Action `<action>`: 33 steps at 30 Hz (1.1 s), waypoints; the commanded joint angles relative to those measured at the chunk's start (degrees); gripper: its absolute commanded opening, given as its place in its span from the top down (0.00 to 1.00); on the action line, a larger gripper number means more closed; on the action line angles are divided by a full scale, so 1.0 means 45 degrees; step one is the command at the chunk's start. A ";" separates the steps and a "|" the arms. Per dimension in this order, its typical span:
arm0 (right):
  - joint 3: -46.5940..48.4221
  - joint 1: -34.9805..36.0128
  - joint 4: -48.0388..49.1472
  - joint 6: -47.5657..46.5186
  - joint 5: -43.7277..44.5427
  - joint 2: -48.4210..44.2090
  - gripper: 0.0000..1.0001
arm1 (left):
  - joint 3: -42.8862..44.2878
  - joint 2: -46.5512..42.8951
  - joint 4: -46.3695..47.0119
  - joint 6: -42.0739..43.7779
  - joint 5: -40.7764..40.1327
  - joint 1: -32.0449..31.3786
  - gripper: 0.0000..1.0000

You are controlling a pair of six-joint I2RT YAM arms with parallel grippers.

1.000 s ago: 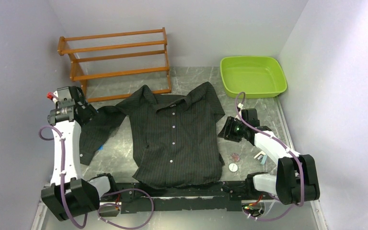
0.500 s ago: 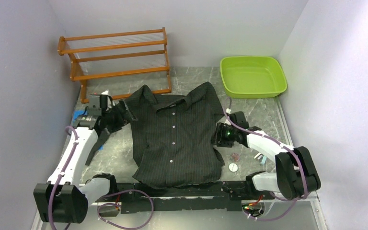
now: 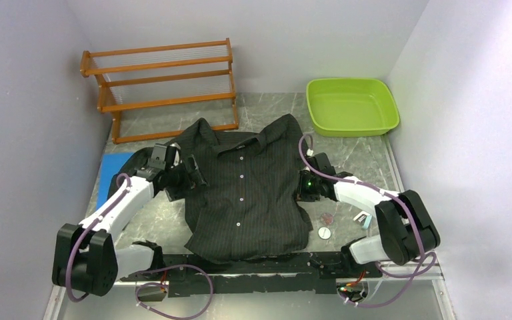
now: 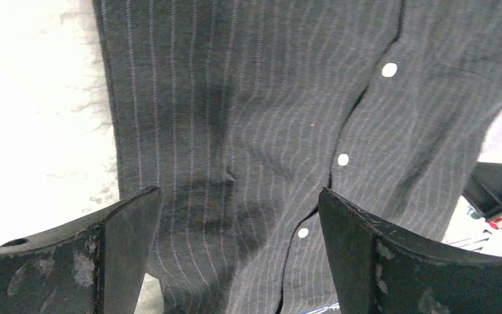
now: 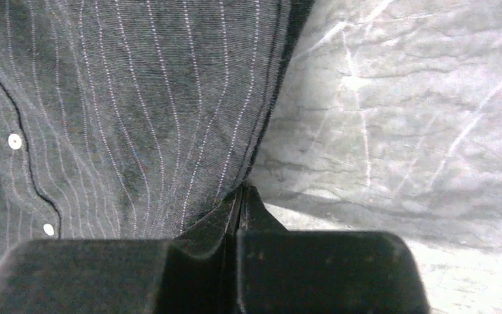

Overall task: Pin the brooch onto the clothing
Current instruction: Flatten out the clothes at the center of the board.

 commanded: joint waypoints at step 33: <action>0.4539 -0.7211 -0.1067 0.0001 0.7396 -0.4252 0.94 | -0.0763 0.1557 -0.0507 -0.0252 -0.3072 -0.0112 0.06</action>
